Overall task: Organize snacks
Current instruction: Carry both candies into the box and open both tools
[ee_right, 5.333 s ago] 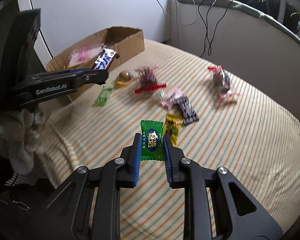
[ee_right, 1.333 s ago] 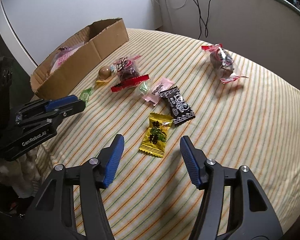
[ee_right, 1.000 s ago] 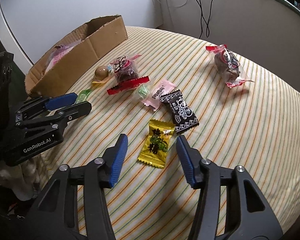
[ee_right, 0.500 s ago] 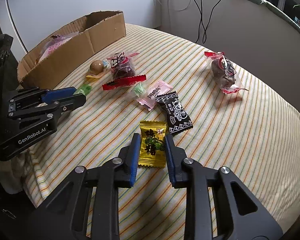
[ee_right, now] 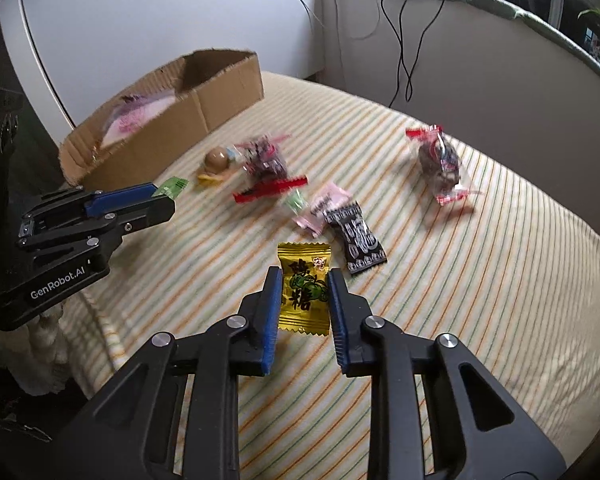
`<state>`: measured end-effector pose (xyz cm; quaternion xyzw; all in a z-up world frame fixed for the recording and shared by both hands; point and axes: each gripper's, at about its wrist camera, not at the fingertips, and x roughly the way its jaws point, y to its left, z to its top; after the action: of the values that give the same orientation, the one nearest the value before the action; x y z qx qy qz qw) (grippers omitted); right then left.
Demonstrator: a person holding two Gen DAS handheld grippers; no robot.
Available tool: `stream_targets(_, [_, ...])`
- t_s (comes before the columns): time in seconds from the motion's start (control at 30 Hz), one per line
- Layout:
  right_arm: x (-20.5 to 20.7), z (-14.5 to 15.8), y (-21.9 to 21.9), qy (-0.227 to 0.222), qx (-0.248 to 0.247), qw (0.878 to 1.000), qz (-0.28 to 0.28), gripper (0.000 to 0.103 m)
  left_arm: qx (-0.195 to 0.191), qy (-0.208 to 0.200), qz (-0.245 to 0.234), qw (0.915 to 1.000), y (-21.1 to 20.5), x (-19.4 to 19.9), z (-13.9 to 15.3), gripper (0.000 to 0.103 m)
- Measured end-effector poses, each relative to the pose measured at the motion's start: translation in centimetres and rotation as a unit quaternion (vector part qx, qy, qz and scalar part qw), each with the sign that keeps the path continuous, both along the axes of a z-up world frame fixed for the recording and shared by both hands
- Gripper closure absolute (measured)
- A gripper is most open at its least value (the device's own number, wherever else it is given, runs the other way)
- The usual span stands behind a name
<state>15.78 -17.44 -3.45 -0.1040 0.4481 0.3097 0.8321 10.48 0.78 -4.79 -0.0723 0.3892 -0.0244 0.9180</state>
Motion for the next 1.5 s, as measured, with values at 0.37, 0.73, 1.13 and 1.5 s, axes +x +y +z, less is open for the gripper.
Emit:
stream_targets(0.37, [-0.9, 3.1, 3.4, -0.025, 0.022, 0.999, 0.026, 0.079, 0.003, -0.036, 0.036, 0.9987, 4.3, -1.9, 2.7, 0.082])
stream_targets(0.73, [-1.3, 4.8, 8.7, -0.04, 0.039, 0.996, 0.069, 0.079, 0.008, -0.053, 0.087, 0.9947, 9.8, -2.5, 3.5, 0.082])
stream_targets(1.13, [-1.3, 4.7, 16.0, -0.038, 0.035, 0.991, 0.121, 0.079, 0.016, -0.052, 0.118, 0.9915, 14.5, -2.2, 3.1, 0.082])
stream_targets(1.5, [-1.2, 3.9, 19.7, -0.031, 0.025, 0.989, 0.143, 0.079, 0.015, -0.051, 0.12, 0.9914, 15.7, -1.9, 2.9, 0.082])
